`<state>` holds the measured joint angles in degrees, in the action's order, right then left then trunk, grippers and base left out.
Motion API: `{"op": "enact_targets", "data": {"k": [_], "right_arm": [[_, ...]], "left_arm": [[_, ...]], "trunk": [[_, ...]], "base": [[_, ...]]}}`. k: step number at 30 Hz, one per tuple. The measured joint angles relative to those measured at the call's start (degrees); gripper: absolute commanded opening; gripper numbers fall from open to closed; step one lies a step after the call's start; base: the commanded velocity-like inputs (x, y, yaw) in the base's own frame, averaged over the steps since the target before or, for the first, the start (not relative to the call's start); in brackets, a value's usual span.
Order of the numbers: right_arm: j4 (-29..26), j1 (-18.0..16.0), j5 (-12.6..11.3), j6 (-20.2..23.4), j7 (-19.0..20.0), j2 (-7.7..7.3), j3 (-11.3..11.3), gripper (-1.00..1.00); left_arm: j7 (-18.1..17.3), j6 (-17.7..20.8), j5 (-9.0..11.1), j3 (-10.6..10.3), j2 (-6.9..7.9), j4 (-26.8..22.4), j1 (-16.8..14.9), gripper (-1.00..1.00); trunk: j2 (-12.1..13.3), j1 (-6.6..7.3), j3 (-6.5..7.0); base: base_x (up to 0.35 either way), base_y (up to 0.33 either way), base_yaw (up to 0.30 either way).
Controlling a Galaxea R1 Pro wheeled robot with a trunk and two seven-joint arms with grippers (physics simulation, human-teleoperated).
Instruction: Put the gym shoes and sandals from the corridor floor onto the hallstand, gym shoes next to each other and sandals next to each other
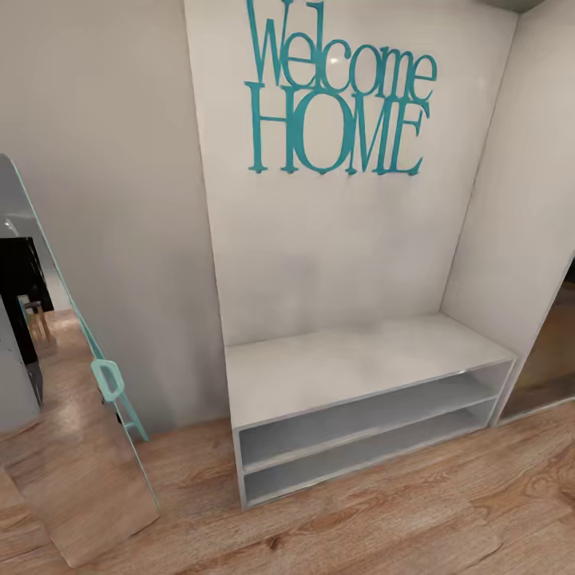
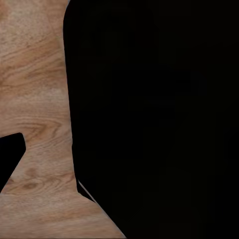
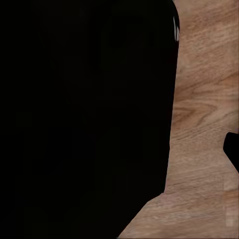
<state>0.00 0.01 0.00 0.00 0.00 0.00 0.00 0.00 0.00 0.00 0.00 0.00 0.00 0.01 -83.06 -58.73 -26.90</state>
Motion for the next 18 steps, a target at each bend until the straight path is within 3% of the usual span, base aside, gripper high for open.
{"op": "enact_targets", "data": {"k": [11, 18], "right_arm": [[-2.34, -0.09, 0.11, -0.82, 0.13, 2.63, 0.14, 1.0], [-3.13, -0.09, 0.23, -2.62, -0.02, 2.68, 0.1, 1.0]], "left_arm": [[-0.16, -0.24, -0.4, -0.01, -0.11, -1.45, 0.0, 1.0], [-0.1, -0.29, -0.02, 0.16, 0.1, -2.75, -0.01, 1.0]], "trunk": [[0.01, 0.0, 0.02], [0.01, 0.0, 0.02]], "base": [[0.0, 0.0, 0.0], [0.0, 0.0, 0.0]]}}
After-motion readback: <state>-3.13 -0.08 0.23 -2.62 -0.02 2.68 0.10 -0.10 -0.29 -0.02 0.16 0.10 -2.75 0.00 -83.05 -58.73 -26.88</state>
